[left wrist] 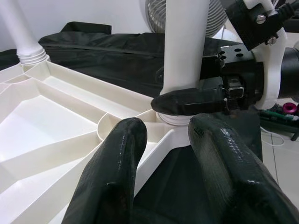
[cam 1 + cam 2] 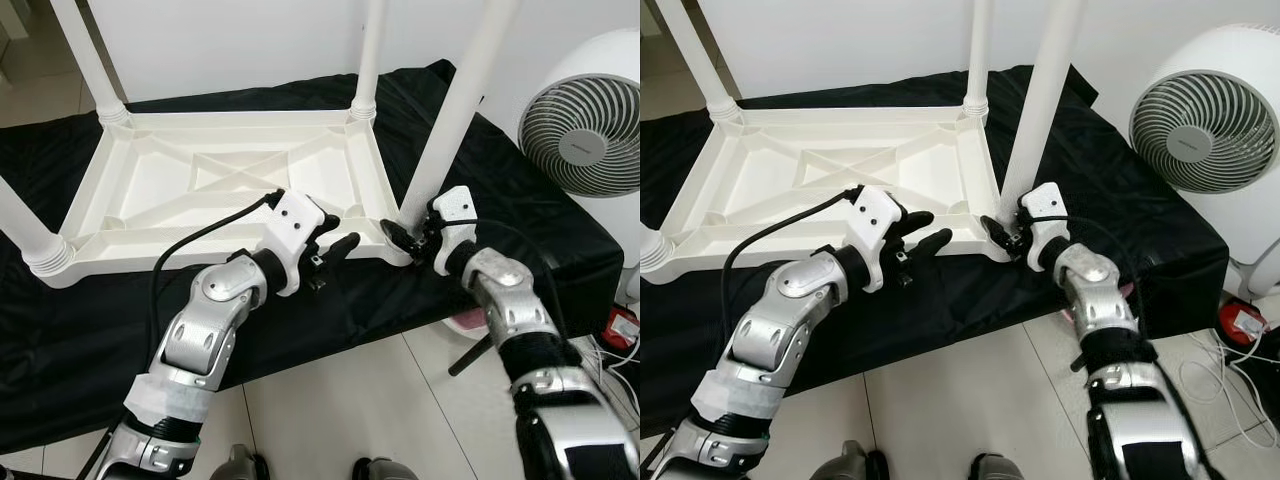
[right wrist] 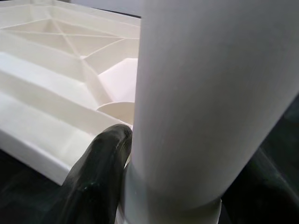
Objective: Building children table
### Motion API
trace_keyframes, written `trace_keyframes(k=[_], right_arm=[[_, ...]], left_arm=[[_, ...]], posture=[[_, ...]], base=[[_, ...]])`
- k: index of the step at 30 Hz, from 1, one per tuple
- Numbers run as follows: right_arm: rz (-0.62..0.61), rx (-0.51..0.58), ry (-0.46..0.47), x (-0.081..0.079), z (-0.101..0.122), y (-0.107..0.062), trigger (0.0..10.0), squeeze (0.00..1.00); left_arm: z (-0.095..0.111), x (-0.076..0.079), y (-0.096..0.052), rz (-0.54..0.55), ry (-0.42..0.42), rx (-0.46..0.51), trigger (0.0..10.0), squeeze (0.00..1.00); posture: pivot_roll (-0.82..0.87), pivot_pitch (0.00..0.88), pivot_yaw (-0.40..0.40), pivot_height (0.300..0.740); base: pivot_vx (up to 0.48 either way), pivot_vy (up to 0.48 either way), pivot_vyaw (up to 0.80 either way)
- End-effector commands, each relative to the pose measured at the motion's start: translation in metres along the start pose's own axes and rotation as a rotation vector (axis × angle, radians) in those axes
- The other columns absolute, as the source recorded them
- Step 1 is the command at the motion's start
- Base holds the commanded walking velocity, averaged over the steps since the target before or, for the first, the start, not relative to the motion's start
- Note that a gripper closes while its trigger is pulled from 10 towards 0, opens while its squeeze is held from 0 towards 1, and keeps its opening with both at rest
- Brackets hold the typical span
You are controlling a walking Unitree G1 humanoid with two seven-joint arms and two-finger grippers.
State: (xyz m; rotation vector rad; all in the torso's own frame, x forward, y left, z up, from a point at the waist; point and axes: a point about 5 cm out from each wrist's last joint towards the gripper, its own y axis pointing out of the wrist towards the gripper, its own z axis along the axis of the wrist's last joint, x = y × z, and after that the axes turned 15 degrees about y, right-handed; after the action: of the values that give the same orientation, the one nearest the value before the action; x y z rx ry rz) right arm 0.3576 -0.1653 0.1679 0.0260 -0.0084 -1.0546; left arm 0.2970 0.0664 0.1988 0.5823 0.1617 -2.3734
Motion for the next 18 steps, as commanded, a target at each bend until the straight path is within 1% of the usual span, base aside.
trace_keyframes(k=[1, 2, 3, 4, 5, 6, 7, 8, 9, 10, 11, 12, 13, 14, 18], right_arm=[[-0.071, 0.017, -0.002, -0.003, 0.004, 0.002, 10.0, 0.0], [-0.071, 0.017, -0.002, -0.003, 0.004, 0.002, 10.0, 0.0], [-0.15, 0.031, 0.044, -0.004, 0.003, 0.002, 10.0, 0.0], [-0.204, 0.039, 0.077, -0.005, 0.002, 0.002, 10.0, 0.0], [-0.299, 0.056, 0.095, -0.01, 0.001, 0.0, 10.0, 0.0], [-0.299, 0.056, 0.095, -0.01, 0.001, 0.0, 10.0, 0.0], [-0.376, 0.064, 0.11, -0.014, -0.001, -0.002, 10.0, 0.0], [-0.376, 0.064, 0.11, -0.014, -0.001, -0.002, 10.0, 0.0], [-0.469, 0.091, 0.098, -0.017, 0.0, -0.005, 10.0, 0.0], [-0.469, 0.091, 0.098, -0.017, 0.0, -0.005, 10.0, 0.0], [-0.586, 0.133, 0.134, -0.029, -0.001, -0.01, 10.0, 0.0], [-0.607, 0.146, 0.155, -0.035, 0.0, -0.011, 10.0, 0.0], [-0.607, 0.146, 0.155, -0.035, 0.0, -0.011, 10.0, 0.0], [-0.571, 0.156, 0.162, -0.042, 0.002, -0.01, 10.0, 0.0], [-0.566, 0.153, 0.15, -0.04, 0.003, -0.012, 10.0, 0.0]], left_arm=[[0.0, 0.0, -0.001, 0.037, -0.005, -0.005, 10.0, 0.0], [0.0, 0.0, -0.001, 0.037, -0.005, -0.005, 10.0, 0.0], [-0.001, 0.0, -0.001, 0.036, -0.005, -0.006, 10.0, 0.0], [-0.001, 0.001, -0.001, 0.035, -0.005, -0.007, 10.0, 0.0], [-0.001, 0.0, -0.002, 0.036, -0.005, -0.008, 10.0, 0.0], [-0.001, 0.0, -0.002, 0.036, -0.005, -0.008, 10.0, 0.0], [-0.001, 0.0, -0.002, 0.037, -0.005, -0.008, 10.0, 0.0], [-0.001, 0.0, -0.002, 0.037, -0.005, -0.008, 10.0, 0.0], [-0.001, 0.0, -0.002, 0.037, -0.005, -0.008, 10.0, 0.0], [-0.001, 0.0, -0.002, 0.037, -0.005, -0.008, 10.0, 0.0], [-0.002, 0.001, -0.002, 0.037, -0.008, -0.007, 10.0, 0.0], [-0.002, 0.001, -0.002, 0.037, -0.008, -0.006, 10.0, 0.0], [-0.002, 0.001, -0.002, 0.037, -0.008, -0.006, 10.0, 0.0], [-0.001, 0.001, -0.001, 0.036, -0.01, -0.005, 10.0, 0.0], [-0.001, 0.002, -0.001, 0.034, -0.01, -0.004, 10.0, 0.0]], posture=[[-0.09, 0.106, 0.023, 0.74], [-0.09, 0.106, 0.023, 0.74], [-0.09, 0.107, 0.019, 0.74], [-0.09, 0.107, 0.019, 0.74], [-0.09, 0.107, 0.019, 0.74], [-0.09, 0.107, 0.019, 0.74], [-0.09, 0.107, 0.019, 0.74], [-0.09, 0.107, 0.019, 0.74], [-0.09, 0.103, 0.013, 0.74], [-0.09, 0.103, 0.013, 0.74], [-0.09, 0.103, 0.013, 0.74], [-0.09, 0.103, 0.013, 0.74], [-0.09, 0.103, 0.013, 0.74], [-0.09, 0.101, 0.011, 0.74], [-0.09, 0.102, 0.007, 0.74]], base=[[0.0, 0.0, 0.0], [0.0, 0.0, 0.0], [0.0, 0.0, 0.0], [0.0, 0.0, 0.0], [0.0, 0.0, 0.0], [0.0, 0.0, 0.0], [0.0, 0.0, 0.0], [0.0, 0.0, 0.0], [0.0, 0.0, 0.0], [0.0, 0.0, 0.0], [0.0, 0.0, 0.0], [0.0, 0.0, 0.0], [0.0, 0.0, 0.0], [0.0, 0.0, 0.0], [0.0, 0.0, 0.0]])
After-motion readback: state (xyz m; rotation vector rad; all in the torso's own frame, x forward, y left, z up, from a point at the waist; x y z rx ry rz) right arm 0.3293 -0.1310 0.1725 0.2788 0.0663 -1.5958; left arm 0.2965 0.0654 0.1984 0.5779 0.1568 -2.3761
